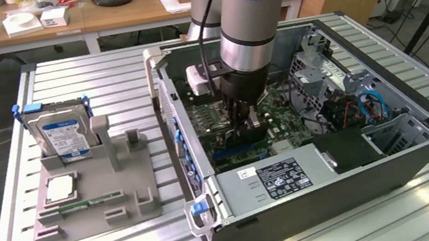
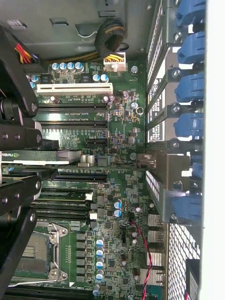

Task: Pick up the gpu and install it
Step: 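Insert the gpu into the slot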

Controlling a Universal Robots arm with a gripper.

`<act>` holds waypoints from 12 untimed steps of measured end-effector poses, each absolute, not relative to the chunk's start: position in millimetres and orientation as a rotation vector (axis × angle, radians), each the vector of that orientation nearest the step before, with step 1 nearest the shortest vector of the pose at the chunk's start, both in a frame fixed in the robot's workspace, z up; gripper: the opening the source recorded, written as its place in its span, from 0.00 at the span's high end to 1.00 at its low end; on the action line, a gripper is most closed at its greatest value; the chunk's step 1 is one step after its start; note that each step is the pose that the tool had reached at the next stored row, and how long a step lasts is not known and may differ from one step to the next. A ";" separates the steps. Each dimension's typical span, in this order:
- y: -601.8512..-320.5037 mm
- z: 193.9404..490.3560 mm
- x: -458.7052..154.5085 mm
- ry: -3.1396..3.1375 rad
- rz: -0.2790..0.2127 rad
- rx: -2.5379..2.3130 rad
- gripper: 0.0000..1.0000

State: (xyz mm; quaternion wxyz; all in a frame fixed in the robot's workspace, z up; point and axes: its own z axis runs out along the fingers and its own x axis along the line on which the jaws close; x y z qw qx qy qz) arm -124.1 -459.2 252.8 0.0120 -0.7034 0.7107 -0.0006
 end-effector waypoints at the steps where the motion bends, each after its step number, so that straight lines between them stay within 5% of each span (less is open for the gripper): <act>1: -459.3 252.7 -124.1 2.216 -0.002 -2.193 0.74; 12: -459.2 251.9 -124.1 2.216 -0.002 -2.193 0.74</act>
